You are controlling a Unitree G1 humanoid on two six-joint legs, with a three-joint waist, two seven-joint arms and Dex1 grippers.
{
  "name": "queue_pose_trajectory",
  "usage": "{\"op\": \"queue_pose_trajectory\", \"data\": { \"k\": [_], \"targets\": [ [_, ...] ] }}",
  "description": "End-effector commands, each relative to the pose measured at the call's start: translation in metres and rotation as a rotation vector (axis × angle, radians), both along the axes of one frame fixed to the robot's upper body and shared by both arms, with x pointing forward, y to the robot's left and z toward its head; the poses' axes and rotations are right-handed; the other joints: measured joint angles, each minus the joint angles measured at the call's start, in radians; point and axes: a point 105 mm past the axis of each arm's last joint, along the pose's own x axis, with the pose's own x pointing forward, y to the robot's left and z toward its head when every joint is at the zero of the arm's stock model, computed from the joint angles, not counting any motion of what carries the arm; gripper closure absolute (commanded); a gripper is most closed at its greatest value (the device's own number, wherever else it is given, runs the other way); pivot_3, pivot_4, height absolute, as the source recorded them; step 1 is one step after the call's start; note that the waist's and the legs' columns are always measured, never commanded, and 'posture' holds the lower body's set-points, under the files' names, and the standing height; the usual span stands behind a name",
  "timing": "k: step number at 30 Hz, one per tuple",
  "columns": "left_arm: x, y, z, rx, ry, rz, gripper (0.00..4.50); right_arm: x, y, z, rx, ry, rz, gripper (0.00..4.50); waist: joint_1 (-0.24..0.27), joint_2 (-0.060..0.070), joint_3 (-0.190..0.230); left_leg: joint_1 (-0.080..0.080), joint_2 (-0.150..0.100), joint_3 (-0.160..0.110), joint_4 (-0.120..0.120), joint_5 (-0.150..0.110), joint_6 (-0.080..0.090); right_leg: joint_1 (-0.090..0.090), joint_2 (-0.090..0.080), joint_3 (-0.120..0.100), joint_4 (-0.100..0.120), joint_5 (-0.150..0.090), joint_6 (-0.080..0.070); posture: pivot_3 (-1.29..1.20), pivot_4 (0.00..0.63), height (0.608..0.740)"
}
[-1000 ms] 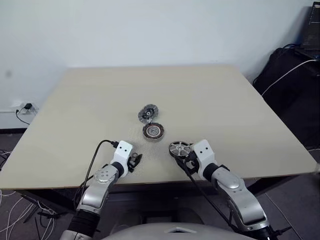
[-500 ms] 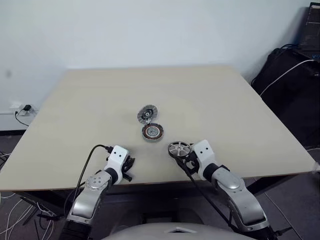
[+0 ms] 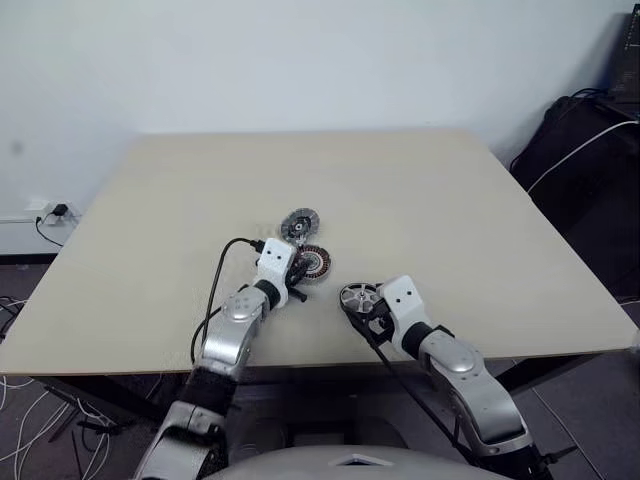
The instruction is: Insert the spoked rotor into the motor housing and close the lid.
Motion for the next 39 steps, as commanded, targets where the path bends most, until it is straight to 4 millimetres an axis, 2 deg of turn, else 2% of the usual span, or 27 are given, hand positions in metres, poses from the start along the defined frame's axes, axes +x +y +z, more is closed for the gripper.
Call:
{"op": "queue_pose_trajectory", "data": {
  "k": [1, 10, 13, 17, 21, 24, 29, 30, 33, 39],
  "targets": [
    [0.016, -0.006, 0.004, 0.001, -0.025, 0.017, 3.83, 0.004, 0.003, 0.016, 0.016, -0.069, -0.004, 0.00, 0.001, 0.000, 0.000, 0.000, 0.000, 0.000, 0.000, 0.000, 0.000, 0.000, 0.000, 0.000, 0.000, 0.000, 0.000, 0.00, 0.000, 0.740],
    [0.022, -0.014, -0.019, 0.056, 0.053, 0.002, 3.83, 0.005, 0.003, 0.019, 0.024, -0.082, -0.023, 0.00, -0.001, -0.001, 0.001, 0.000, -0.001, 0.000, 0.000, 0.000, 0.000, 0.000, -0.001, 0.000, 0.000, 0.000, 0.000, 0.00, 0.000, 0.740],
    [0.022, -0.013, -0.022, 0.054, 0.068, 0.009, 2.86, 0.004, 0.002, 0.019, 0.025, -0.083, -0.027, 0.00, 0.000, -0.002, 0.001, 0.000, -0.001, 0.000, 0.000, 0.000, 0.000, 0.000, -0.001, 0.000, 0.000, 0.000, 0.000, 0.00, 0.000, 0.740],
    [0.022, -0.012, -0.012, 0.015, 0.027, 0.015, 1.57, 0.004, 0.001, 0.019, 0.026, -0.081, -0.029, 0.00, -0.002, -0.002, 0.001, 0.000, -0.001, 0.000, 0.000, 0.000, 0.001, 0.000, -0.001, 0.000, 0.000, 0.000, 0.001, 0.00, 0.000, 0.740],
    [0.018, -0.014, 0.000, -0.035, -0.014, -0.006, 1.57, 0.005, 0.002, 0.018, 0.028, -0.077, -0.023, 0.00, -0.004, -0.002, 0.001, 0.000, -0.001, 0.000, 0.000, 0.000, 0.001, 0.000, -0.001, 0.000, 0.001, 0.000, 0.001, 0.00, 0.000, 0.740],
    [0.013, -0.011, 0.005, -0.047, -0.034, -0.006, 2.21, 0.005, 0.004, 0.018, 0.032, -0.074, -0.015, 0.00, -0.003, -0.002, 0.001, 0.000, -0.001, 0.000, 0.000, 0.000, 0.001, 0.000, -0.001, 0.000, 0.001, 0.001, 0.000, 0.00, 0.000, 0.740],
    [0.004, -0.004, 0.016, -0.036, -0.093, 0.011, 3.87, 0.006, 0.009, 0.019, 0.055, -0.072, 0.001, 0.00, -0.004, -0.002, 0.001, 0.000, -0.001, 0.000, 0.000, 0.000, 0.000, 0.000, -0.001, 0.000, 0.001, 0.002, -0.002, 0.00, 0.000, 0.740],
    [0.001, -0.002, 0.018, -0.040, -0.101, 0.016, 4.19, 0.007, 0.009, 0.020, 0.059, -0.071, 0.001, 0.19, -0.004, -0.001, 0.001, 0.000, -0.001, 0.000, 0.000, 0.000, 0.001, 0.000, -0.001, 0.000, 0.001, 0.002, -0.002, 0.00, 0.000, 0.740],
    [-0.008, 0.007, 0.021, -0.044, -0.124, 0.033, 4.21, 0.011, 0.011, 0.022, 0.063, -0.072, -0.002, 0.96, -0.004, -0.001, 0.001, 0.000, -0.001, 0.000, 0.000, 0.000, 0.001, 0.000, -0.001, 0.000, 0.001, 0.002, -0.002, 0.00, 0.000, 0.740],
    [-0.044, 0.019, 0.009, -0.040, -0.087, -0.023, 4.21, 0.030, 0.018, 0.027, 0.056, -0.075, -0.018, 2.97, -0.009, -0.001, 0.000, 0.000, -0.001, 0.000, 0.000, 0.000, 0.001, 0.000, 0.000, 0.001, 0.001, 0.003, -0.004, 0.00, 0.000, 0.740]
  ]
}}
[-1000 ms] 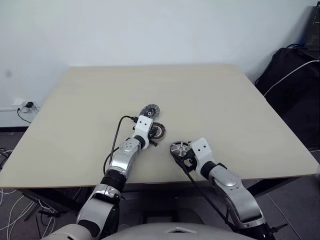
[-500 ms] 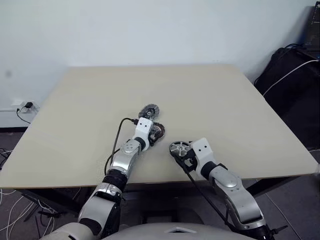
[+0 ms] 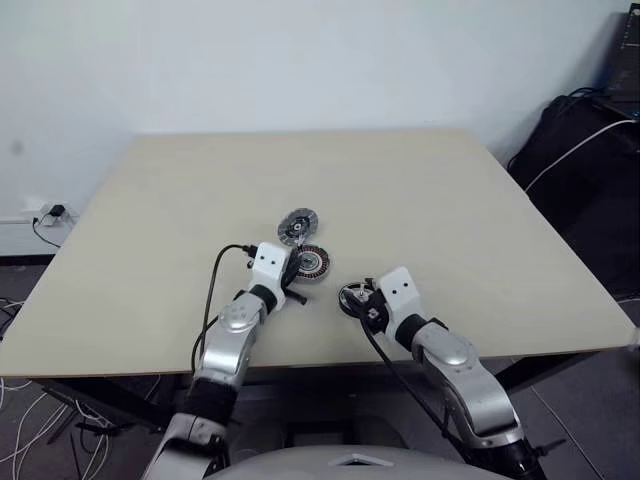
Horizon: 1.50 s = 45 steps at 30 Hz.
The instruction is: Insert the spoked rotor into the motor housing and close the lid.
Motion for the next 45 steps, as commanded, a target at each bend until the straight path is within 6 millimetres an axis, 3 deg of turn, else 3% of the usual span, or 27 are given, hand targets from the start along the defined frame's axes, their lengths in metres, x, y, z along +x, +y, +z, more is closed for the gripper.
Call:
{"op": "queue_pose_trajectory", "data": {
  "k": [1, 5, 15, 27, 37, 45],
  "targets": [
    [-0.011, 0.000, 0.010, -0.016, -0.033, -0.039, 4.21, 0.015, 0.005, 0.013, 0.002, -0.038, -0.007, 3.30, 0.000, 0.000, 0.000, 0.000, 0.000, 0.000, 0.000, 0.000, 0.000, 0.000, 0.000, 0.000, 0.000, 0.000, 0.000, 0.00, 0.000, 0.740],
    [-0.026, 0.020, -0.005, -0.005, 0.002, 0.034, 4.21, 0.033, 0.019, 0.012, -0.037, -0.027, 0.012, 4.46, 0.000, 0.000, 0.000, 0.002, 0.000, 0.000, 0.000, -0.001, 0.002, -0.001, 0.000, 0.000, 0.000, 0.000, 0.000, 0.00, 0.000, 0.740],
    [-0.055, 0.032, -0.017, 0.013, 0.035, 0.062, 4.21, 0.067, 0.054, 0.006, -0.092, -0.003, 0.086, 4.46, -0.004, 0.001, -0.001, 0.002, 0.000, 0.000, -0.001, -0.001, 0.002, -0.004, 0.000, -0.001, 0.000, 0.001, -0.002, 0.00, 0.000, 0.740],
    [-0.054, 0.035, -0.016, 0.028, 0.028, 0.095, 4.21, 0.077, 0.096, -0.001, -0.073, 0.049, 0.223, 4.46, -0.018, 0.004, -0.003, 0.001, 0.000, 0.000, -0.002, 0.000, 0.001, -0.008, 0.001, 0.000, 0.002, 0.002, -0.004, 0.00, 0.000, 0.740],
    [-0.053, 0.032, -0.017, 0.025, 0.036, 0.081, 4.21, 0.085, 0.112, -0.004, -0.064, 0.070, 0.251, 4.46, -0.020, 0.005, -0.003, 0.000, 0.000, 0.001, -0.003, 0.000, 0.000, -0.009, 0.002, 0.000, 0.002, 0.003, -0.005, 0.00, 0.000, 0.740],
    [-0.052, 0.030, -0.016, 0.018, 0.035, 0.078, 4.21, 0.092, 0.113, -0.009, -0.083, 0.086, 0.243, 4.46, -0.034, 0.006, -0.004, 0.000, 0.000, 0.001, -0.003, 0.000, 0.000, -0.009, 0.002, 0.000, 0.003, 0.003, -0.006, 0.00, 0.000, 0.740]
  ]
}}
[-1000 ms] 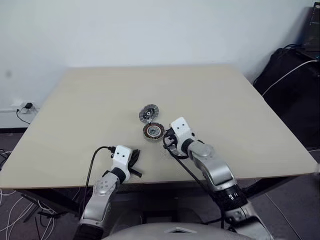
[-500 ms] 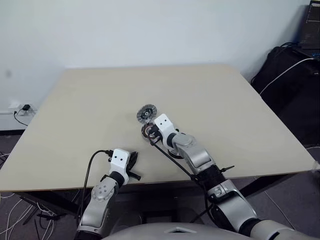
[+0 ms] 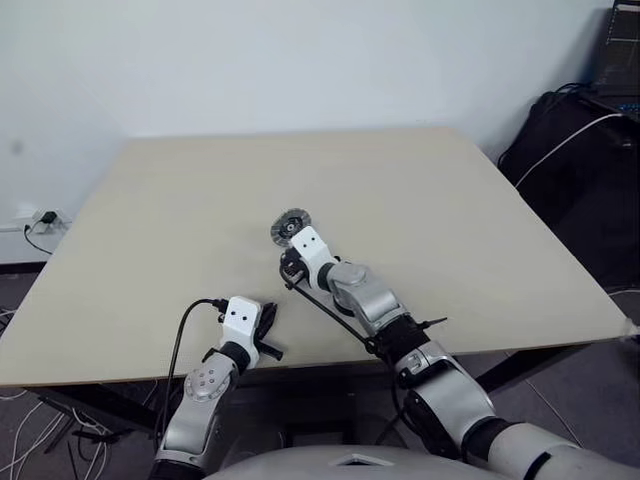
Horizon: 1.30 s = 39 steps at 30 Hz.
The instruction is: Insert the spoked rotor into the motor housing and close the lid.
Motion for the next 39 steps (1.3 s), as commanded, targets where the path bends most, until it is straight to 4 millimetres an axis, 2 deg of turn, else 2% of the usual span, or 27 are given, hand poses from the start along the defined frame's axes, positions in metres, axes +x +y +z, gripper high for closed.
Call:
{"op": "queue_pose_trajectory", "data": {
  "k": [1, 10, 18, 30, 39],
  "targets": [
    [0.008, -0.003, 0.016, -0.008, -0.062, -0.011, 4.21, 0.013, 0.001, 0.016, 0.009, -0.059, -0.009, 4.46, -0.005, 0.000, 0.000, 0.000, 0.000, 0.000, 0.000, 0.000, 0.000, 0.000, 0.000, 0.000, 0.000, 0.000, 0.000, 0.00, 0.000, 0.740],
    [0.009, -0.003, 0.018, -0.011, -0.067, -0.010, 4.21, 0.022, -0.016, 0.006, -0.030, -0.037, -0.066, 4.46, -0.012, 0.001, -0.001, 0.000, 0.000, 0.000, 0.000, 0.000, 0.000, 0.000, 0.000, 0.000, 0.000, 0.000, 0.000, 0.00, 0.000, 0.740],
    [0.012, -0.005, 0.019, -0.011, -0.071, -0.021, 4.21, 0.027, -0.020, 0.006, -0.035, -0.055, -0.096, 4.46, -0.012, 0.003, -0.002, 0.000, 0.000, 0.000, 0.000, 0.000, 0.000, 0.000, 0.000, 0.001, 0.001, 0.000, -0.001, 0.00, 0.000, 0.740],
    [0.012, -0.005, 0.018, -0.008, -0.070, -0.019, 4.21, 0.025, -0.016, 0.005, -0.021, -0.051, -0.087, 4.46, -0.013, 0.004, -0.003, 0.000, 0.000, 0.000, -0.001, 0.000, 0.000, -0.001, 0.000, 0.002, 0.001, 0.000, -0.001, 0.00, 0.000, 0.740],
    [0.012, -0.001, 0.018, -0.003, -0.071, -0.005, 4.21, 0.019, -0.003, 0.003, -0.005, -0.038, -0.055, 4.46, -0.013, 0.004, -0.003, 0.000, 0.000, 0.000, -0.001, 0.000, -0.001, -0.001, 0.000, 0.002, 0.001, 0.000, -0.001, 0.00, 0.000, 0.740]
  ]
}}
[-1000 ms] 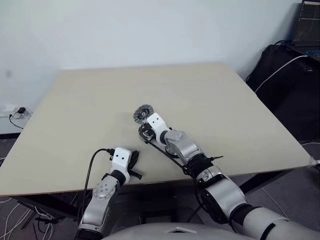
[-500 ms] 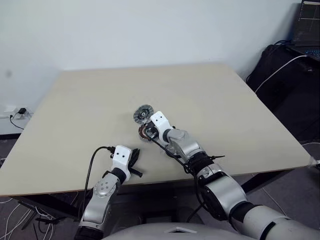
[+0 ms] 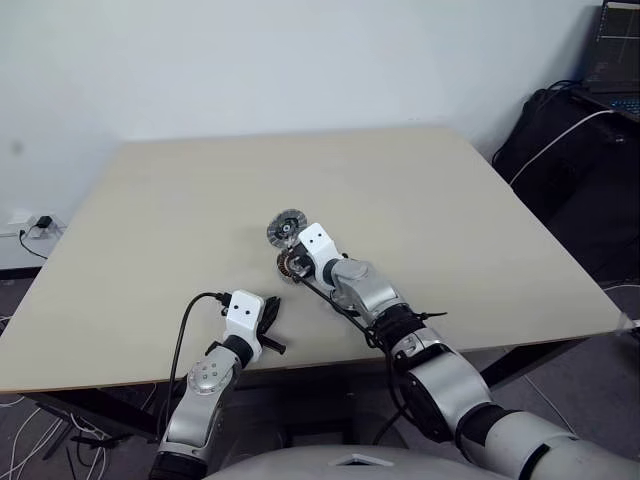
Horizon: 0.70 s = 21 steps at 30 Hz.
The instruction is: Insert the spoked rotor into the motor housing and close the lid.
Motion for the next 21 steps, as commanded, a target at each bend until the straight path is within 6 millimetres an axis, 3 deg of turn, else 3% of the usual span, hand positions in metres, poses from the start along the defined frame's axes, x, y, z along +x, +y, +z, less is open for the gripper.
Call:
{"op": "queue_pose_trajectory", "data": {
  "k": [1, 7, 14, 21],
  "targets": [
    [0.005, 0.002, 0.012, 0.000, -0.046, 0.008, 4.21, 0.004, 0.011, 0.013, 0.030, -0.042, 0.026, 4.46, 0.000, 0.000, 0.000, 0.000, 0.000, 0.000, 0.000, 0.000, 0.000, 0.000, 0.000, 0.000, 0.000, 0.000, 0.000, 0.00, 0.000, 0.740],
    [0.006, 0.002, 0.011, -0.003, -0.045, 0.014, 4.21, 0.006, 0.014, 0.018, 0.059, -0.055, 0.027, 4.46, 0.000, 0.000, 0.000, 0.000, 0.000, 0.000, 0.000, 0.000, 0.000, 0.000, 0.000, 0.000, 0.000, 0.000, 0.000, 0.00, 0.000, 0.740],
    [0.006, 0.002, 0.011, -0.005, -0.048, 0.013, 4.21, 0.016, 0.007, 0.041, 0.122, -0.138, -0.016, 4.46, 0.000, 0.000, 0.000, 0.000, 0.000, 0.000, 0.000, 0.000, 0.000, 0.000, 0.000, 0.000, 0.000, 0.000, 0.000, 0.00, 0.000, 0.740],
    [0.007, -0.001, 0.012, -0.006, -0.050, 0.002, 4.21, 0.021, -0.004, 0.036, 0.091, -0.138, -0.072, 4.46, 0.000, 0.000, 0.000, 0.000, 0.000, 0.000, 0.000, 0.000, 0.000, 0.000, 0.000, 0.000, 0.000, 0.000, 0.000, 0.00, 0.000, 0.740]
  ]
}}
